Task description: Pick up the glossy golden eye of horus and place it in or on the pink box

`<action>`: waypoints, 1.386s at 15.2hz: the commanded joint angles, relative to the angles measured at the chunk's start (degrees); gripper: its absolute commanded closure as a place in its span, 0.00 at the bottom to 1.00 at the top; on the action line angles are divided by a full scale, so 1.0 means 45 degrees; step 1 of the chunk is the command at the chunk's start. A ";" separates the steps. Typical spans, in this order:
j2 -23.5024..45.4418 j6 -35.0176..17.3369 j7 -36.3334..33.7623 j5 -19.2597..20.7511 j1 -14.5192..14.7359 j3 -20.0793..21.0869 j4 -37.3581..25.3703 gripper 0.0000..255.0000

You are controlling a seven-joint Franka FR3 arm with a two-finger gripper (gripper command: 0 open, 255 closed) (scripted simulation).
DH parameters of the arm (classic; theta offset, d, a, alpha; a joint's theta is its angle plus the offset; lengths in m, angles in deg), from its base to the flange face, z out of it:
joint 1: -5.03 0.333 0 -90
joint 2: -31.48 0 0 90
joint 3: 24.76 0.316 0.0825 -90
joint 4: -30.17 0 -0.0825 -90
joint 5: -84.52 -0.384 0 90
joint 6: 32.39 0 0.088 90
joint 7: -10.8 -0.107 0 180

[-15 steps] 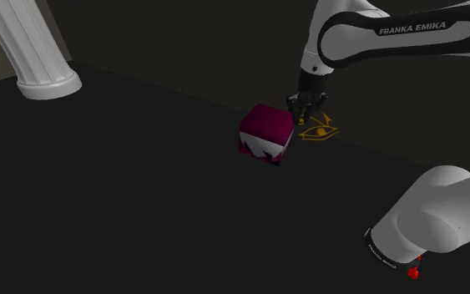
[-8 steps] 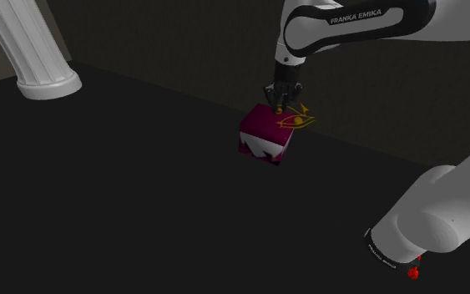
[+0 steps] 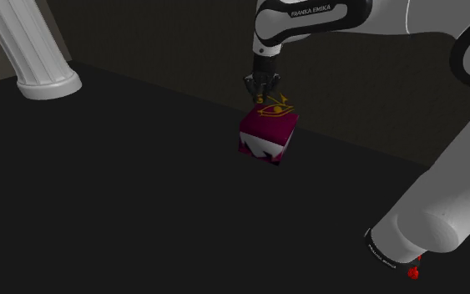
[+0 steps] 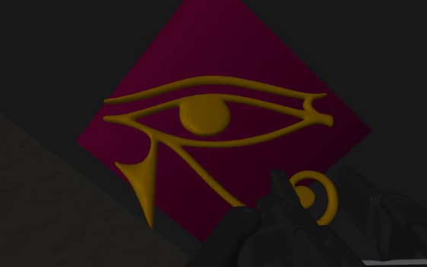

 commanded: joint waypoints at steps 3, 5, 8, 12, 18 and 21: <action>0.0203 -0.0530 -0.0001 0.0005 -0.0003 -0.0003 0.0321 1.00; 0.0257 -0.0861 -0.0004 0.0007 -0.0003 -0.0004 0.0599 1.00; 0.0356 -0.1355 -0.0009 0.0010 -0.0003 -0.0004 0.0994 1.00; 0.0525 -0.2008 -0.0017 0.0016 -0.0003 -0.0004 0.1478 1.00; 0.0646 -0.2395 -0.0022 0.0020 -0.0003 -0.0005 0.1744 1.00; 0.0644 -0.2392 -0.0022 0.0020 -0.0003 -0.0005 0.1744 1.00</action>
